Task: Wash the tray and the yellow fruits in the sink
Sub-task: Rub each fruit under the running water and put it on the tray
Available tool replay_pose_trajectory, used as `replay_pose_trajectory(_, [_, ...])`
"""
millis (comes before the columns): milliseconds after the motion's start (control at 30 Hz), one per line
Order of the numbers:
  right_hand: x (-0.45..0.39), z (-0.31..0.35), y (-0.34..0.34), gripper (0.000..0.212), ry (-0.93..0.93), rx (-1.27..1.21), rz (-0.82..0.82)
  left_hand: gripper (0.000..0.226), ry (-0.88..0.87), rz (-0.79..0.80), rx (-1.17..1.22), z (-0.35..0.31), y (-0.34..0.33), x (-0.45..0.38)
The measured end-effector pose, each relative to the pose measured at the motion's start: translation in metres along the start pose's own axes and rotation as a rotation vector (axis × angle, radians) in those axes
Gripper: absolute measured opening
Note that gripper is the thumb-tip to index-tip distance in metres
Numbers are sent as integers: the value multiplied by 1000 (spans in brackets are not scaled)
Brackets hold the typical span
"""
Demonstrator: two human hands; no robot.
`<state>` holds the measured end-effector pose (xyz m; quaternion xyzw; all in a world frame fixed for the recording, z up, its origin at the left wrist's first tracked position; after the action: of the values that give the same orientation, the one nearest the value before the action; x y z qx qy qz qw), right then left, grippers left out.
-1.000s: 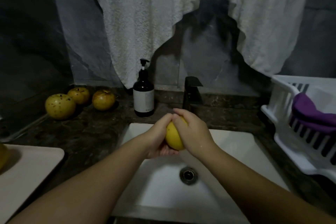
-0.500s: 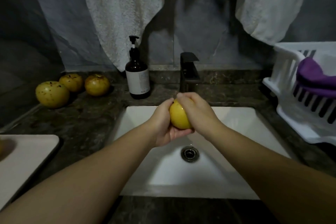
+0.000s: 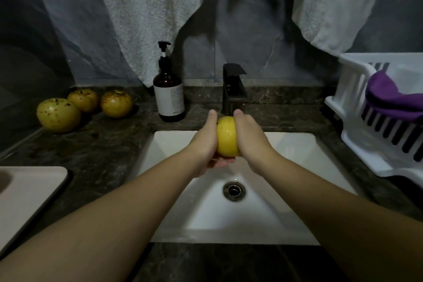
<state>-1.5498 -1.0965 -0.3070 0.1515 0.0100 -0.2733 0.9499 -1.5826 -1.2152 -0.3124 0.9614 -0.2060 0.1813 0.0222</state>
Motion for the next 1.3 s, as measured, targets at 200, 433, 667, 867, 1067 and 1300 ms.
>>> replay_pose_trajectory(200, [8,2,-2,36,375,424,87,60,-126,50,-72,1,4,6])
replay_pose_trajectory(433, [5,4,-3,60,-246,134,165,33,-304,-103,-53,0,-1,-7])
replay_pose_trajectory(667, [6,-6,2,62,-146,23,149,58,-237,10,-88,2,3,-10])
replay_pose_trajectory(867, [7,-3,3,46,114,199,30,67,-74,90,3,3,3,-6])
replay_pose_trajectory(1067, [9,-2,-2,51,-82,13,149,50,-285,-3,-101,-3,7,-2])
replay_pose_trajectory(1300, [6,0,-3,57,-129,-178,159,32,-520,-93,-213,-5,7,-2])
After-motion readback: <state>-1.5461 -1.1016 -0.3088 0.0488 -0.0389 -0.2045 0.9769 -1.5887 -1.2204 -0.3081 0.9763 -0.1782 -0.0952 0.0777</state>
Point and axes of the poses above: each hand's wrist, its own x-axis away from the middle knuckle, its own y-axis out of the back of the hand, z = x × y, the point moved 2 cm from there along -x, towards the middle knuckle, and after that the axes turned 1 degree about y, right-handed, at the moved point
